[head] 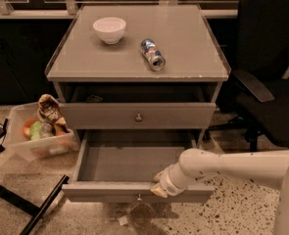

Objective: Open middle drawer

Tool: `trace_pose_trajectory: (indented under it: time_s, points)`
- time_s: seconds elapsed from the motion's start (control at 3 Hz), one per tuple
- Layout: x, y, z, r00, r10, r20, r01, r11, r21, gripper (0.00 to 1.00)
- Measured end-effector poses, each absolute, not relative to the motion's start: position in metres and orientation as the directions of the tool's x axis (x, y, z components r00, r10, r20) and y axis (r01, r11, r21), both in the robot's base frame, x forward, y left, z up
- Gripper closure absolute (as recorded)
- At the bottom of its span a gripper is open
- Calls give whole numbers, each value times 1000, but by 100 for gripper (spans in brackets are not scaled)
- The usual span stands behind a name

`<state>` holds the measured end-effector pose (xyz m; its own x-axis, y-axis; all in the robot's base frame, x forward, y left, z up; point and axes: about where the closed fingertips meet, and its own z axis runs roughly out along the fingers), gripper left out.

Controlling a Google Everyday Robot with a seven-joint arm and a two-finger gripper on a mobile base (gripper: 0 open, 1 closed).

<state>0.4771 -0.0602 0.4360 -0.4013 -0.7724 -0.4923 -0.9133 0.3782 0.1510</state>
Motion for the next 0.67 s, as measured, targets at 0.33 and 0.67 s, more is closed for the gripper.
trace_pose_trajectory:
  time_s: [0.33,0.67]
  points:
    - [480,-61,437,-401,-772,-492,-913,378,151,81]
    - [477,-61,450,-367,-773,-517,-925,364,113,58]
